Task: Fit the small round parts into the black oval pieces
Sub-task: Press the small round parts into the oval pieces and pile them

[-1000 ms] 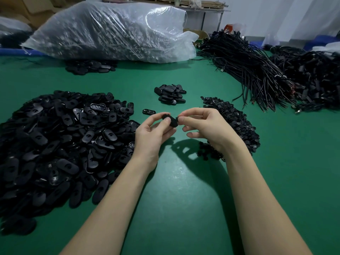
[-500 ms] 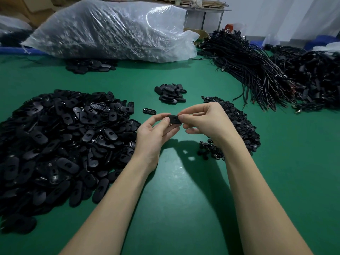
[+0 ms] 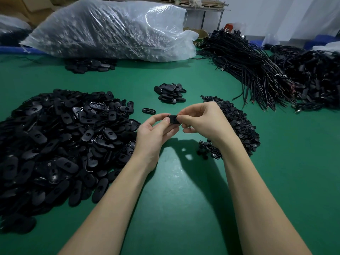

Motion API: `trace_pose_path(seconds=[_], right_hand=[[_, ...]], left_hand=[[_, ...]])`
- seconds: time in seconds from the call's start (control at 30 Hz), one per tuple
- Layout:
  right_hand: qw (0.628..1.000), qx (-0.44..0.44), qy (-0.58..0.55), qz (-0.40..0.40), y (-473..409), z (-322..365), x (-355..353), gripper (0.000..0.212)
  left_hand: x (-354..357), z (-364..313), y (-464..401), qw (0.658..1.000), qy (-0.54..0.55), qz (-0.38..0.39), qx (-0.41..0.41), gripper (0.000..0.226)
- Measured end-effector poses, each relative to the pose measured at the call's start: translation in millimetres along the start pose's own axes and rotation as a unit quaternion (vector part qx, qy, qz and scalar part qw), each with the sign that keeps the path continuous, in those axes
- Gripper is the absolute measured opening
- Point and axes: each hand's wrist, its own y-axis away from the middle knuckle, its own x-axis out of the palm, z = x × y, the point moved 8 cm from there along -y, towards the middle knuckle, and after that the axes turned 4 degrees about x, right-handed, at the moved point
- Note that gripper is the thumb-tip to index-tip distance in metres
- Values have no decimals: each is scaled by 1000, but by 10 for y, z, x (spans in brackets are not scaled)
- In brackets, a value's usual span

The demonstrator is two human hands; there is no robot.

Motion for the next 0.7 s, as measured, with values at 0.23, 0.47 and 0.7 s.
trace_pose_path(seconds=[0.23, 0.47, 0.7], right_hand=[[1000, -3, 9, 0, 0, 10, 22, 1], [999, -13, 31, -33, 10, 34, 26, 3], [997, 15, 26, -73, 9, -25, -17, 23]], left_hand=[[9, -3, 8, 1000, -2, 1, 2, 11], [4, -5, 4, 1000, -3, 7, 8, 9], [-18, -20, 13, 1000, -7, 6, 25, 14]])
